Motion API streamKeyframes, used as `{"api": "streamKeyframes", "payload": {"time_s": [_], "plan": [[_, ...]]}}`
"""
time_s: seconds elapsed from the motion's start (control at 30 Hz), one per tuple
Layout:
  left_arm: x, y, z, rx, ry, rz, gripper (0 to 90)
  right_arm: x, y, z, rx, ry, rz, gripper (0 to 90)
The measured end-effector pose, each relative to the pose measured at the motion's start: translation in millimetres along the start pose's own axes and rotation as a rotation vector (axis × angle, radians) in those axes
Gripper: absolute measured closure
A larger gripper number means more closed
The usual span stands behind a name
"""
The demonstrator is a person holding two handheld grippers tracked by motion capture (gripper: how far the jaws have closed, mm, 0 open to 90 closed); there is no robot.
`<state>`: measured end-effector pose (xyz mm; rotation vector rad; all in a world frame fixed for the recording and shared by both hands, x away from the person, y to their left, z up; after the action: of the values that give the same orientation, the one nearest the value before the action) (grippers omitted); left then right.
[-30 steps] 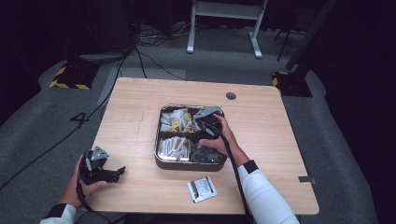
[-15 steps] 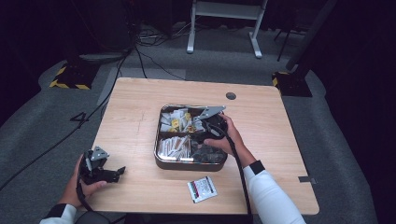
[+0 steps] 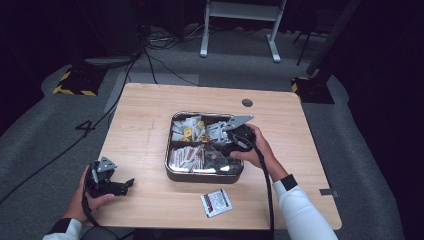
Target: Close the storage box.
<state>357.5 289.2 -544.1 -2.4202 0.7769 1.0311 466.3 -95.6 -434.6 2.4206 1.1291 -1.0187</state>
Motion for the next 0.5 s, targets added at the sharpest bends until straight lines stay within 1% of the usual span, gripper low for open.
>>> {"api": "streamKeyframes", "payload": {"time_s": [0.13,0.17,0.2,0.3,0.33,0.37,0.43,0.47,0.5], "plan": [[0.0,0.0,0.0,0.000,0.000,0.000,0.5,-6.9,1.7,2.8,-0.001,0.004,0.000,26.5],[0.0,0.0,0.0,0.000,0.000,0.000,0.5,-11.1,2.8,5.5,-0.014,0.001,0.015,26.8],[0.0,0.0,0.0,0.000,0.000,0.000,0.5,-12.9,3.4,6.9,-0.018,0.001,0.019,26.9],[0.0,0.1,0.0,-0.001,0.000,0.000,0.5,-16.7,4.1,9.8,-0.017,0.000,0.020,27.0],[-0.1,0.0,0.0,-0.001,0.000,-0.001,0.5,-21.4,5.6,12.2,-0.021,0.002,0.025,26.9],[-0.1,0.0,0.0,-0.001,0.000,-0.001,0.5,-21.4,5.6,12.2,-0.021,0.002,0.025,26.9],[-0.1,0.0,0.1,0.000,-0.001,0.000,0.5,-28.4,8.3,15.5,-0.016,0.014,0.029,26.0],[-0.1,0.0,0.1,0.000,-0.001,0.000,0.5,-28.4,8.3,15.5,-0.016,0.014,0.029,26.0],[0.0,0.1,0.0,-0.001,0.000,-0.001,0.5,-32.3,10.1,18.9,-0.013,0.012,0.033,25.1]]}}
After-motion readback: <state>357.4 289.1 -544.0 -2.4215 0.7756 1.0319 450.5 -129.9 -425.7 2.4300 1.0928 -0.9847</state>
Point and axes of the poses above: each handheld gripper's, and its own axes: x roughly forward along the jaws, z roughly out of its underside, y roughly to its right, the point moved 5 cm from there along x, roughly forward along the jaws, and after that the axes turned 14 degrees about x, right-handed, at the moved point
